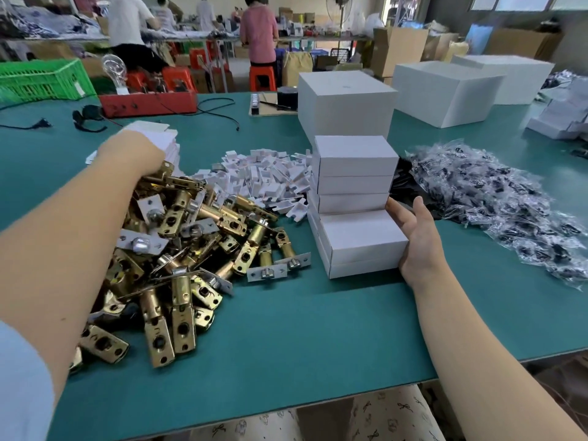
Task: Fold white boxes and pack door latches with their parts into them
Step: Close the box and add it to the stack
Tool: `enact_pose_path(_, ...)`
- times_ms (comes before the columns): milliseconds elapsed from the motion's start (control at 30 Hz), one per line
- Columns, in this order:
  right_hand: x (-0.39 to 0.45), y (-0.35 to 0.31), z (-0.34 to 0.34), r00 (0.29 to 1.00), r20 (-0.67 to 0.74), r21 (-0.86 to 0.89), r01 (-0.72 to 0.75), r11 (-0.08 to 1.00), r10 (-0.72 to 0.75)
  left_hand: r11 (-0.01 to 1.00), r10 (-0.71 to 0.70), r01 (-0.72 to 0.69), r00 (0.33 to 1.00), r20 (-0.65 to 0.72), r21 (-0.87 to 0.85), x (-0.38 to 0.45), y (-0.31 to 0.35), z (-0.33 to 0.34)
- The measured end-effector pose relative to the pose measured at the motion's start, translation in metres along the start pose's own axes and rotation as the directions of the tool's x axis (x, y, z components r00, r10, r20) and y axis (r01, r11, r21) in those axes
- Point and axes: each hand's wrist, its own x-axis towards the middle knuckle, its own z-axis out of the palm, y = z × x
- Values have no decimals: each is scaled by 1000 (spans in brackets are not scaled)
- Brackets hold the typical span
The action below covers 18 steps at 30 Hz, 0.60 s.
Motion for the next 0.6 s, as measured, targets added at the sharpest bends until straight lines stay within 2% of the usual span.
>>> enact_pose_path(100, -1, 0, -1, 1000, -3, -9, -2, 1000, 2, 1000, -17, 17, 999, 45, -15, 12, -1, 1)
enact_pose_path(200, -1, -1, -1, 1000, -13, -1, -4, 1000, 4, 999, -44, 45, 999, -25, 28, 17, 1, 2)
enact_pose_path(500, -2, 0, 0, 999, -49, 14, 6, 1000, -5, 980, 129, -108, 984, -120, 165, 11, 17, 4)
enact_pose_path(600, -5, 1, 2, 989, -134, -22, 67, 998, -69, 969, 145, -97, 968, -205, 226, 0, 23, 2)
